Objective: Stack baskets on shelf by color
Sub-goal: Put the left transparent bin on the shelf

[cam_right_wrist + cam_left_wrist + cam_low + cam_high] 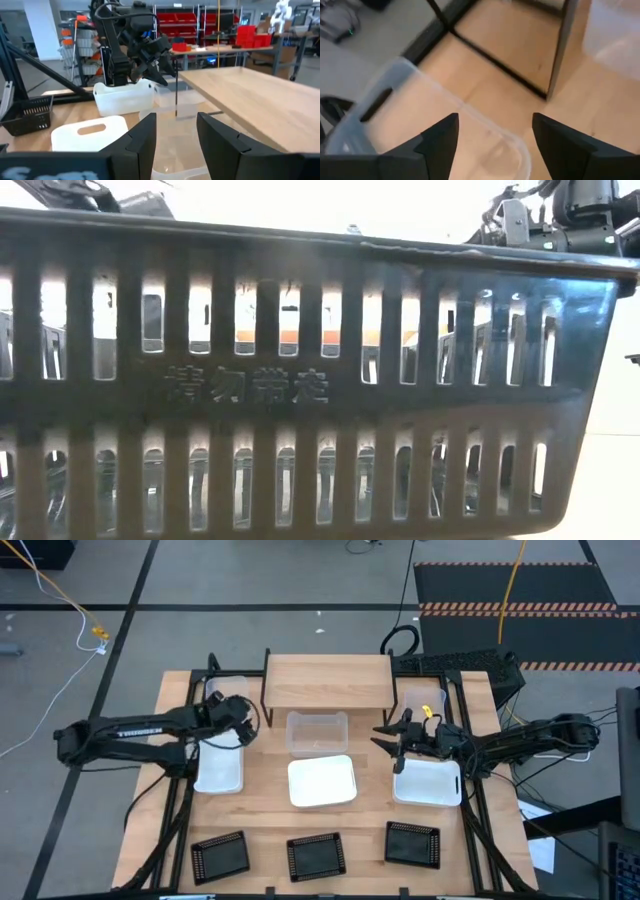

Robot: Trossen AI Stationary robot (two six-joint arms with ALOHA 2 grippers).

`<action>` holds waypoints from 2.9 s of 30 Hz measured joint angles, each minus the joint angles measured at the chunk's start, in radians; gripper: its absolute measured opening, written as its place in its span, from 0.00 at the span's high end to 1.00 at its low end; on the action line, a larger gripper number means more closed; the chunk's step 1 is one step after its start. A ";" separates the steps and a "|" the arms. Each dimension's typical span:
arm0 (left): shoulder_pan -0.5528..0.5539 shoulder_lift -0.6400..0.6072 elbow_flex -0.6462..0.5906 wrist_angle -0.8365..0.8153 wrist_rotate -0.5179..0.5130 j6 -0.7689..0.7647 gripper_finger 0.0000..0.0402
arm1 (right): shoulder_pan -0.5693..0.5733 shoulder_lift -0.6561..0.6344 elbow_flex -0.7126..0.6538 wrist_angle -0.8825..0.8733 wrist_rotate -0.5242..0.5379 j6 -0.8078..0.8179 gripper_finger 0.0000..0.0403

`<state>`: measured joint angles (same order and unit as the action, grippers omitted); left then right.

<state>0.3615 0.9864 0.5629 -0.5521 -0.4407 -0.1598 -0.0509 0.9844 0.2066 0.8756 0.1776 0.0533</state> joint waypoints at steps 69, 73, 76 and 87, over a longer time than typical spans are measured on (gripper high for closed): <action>-0.082 0.677 1.144 -0.417 0.135 -0.464 0.96 | 0.000 0.000 0.000 -0.064 0.004 0.062 0.67; -0.081 0.702 1.144 -0.436 0.136 -0.472 0.98 | 0.000 0.000 0.000 -0.064 0.003 0.066 0.67; -0.081 0.695 1.145 -0.432 0.136 -0.476 0.94 | 0.000 0.000 0.000 -0.064 0.003 0.070 0.67; -0.081 0.696 1.144 -0.413 0.135 -0.406 0.61 | 0.000 0.000 0.000 -0.065 0.003 0.074 0.67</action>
<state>0.2810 1.6829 1.7073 -0.9655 -0.3057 -0.5658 -0.0505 0.9843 0.2066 0.8108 0.1802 0.1271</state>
